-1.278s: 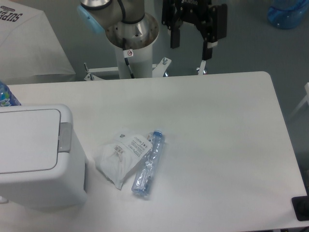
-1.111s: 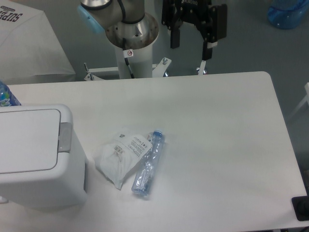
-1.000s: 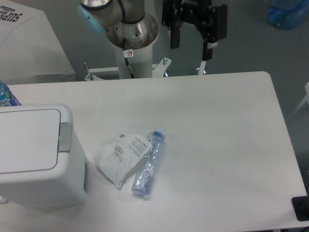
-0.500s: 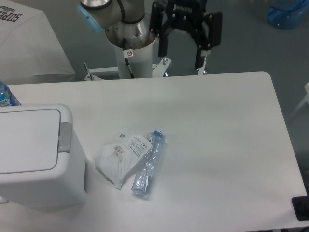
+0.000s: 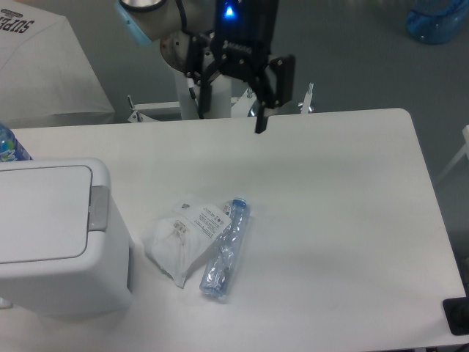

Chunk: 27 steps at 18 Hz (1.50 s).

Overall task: Open the trash can
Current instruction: 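Lower the gripper toward the lid edge of the white trash can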

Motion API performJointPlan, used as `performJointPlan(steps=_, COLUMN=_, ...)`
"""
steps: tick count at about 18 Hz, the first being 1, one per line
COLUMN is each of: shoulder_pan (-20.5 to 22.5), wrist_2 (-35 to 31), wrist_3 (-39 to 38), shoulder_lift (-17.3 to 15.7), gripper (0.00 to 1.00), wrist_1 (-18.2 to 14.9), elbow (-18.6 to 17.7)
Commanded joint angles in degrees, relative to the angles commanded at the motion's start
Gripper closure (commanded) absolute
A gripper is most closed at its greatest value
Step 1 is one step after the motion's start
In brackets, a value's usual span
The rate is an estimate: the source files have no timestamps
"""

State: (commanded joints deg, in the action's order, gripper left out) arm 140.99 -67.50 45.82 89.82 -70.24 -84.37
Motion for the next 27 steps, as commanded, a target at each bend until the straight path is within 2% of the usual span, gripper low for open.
performJointPlan(steps=3, shoulder_pan=-2.46, wrist_2=0.0, wrist_3=-10.27, shoulder_lift=2.63, gripper=0.0, wrist_1=6.23, elbow=0.0)
performJointPlan(steps=6, shoulder_pan=-5.02, wrist_2=0.0, wrist_3=-19.69, shoulder_lift=4.75, gripper=0.0, wrist_1=9.32, elbow=-0.09)
performJointPlan(steps=13, shoulder_pan=-7.21, wrist_2=0.09, wrist_3=-25.16, shoulder_lift=5.54, gripper=0.0, wrist_1=9.85, elbow=-2.46)
performJointPlan(steps=19, shoulder_pan=-9.67, wrist_2=0.09, wrist_3=-30.34, shoulder_lift=7.65, gripper=0.0, wrist_1=11.88, elbow=-2.64)
performJointPlan(steps=27, shoulder_pan=-11.44, wrist_2=-0.09, wrist_3=-31.05, shoulder_lift=9.41, gripper=0.0, wrist_1=11.88, elbow=-2.73)
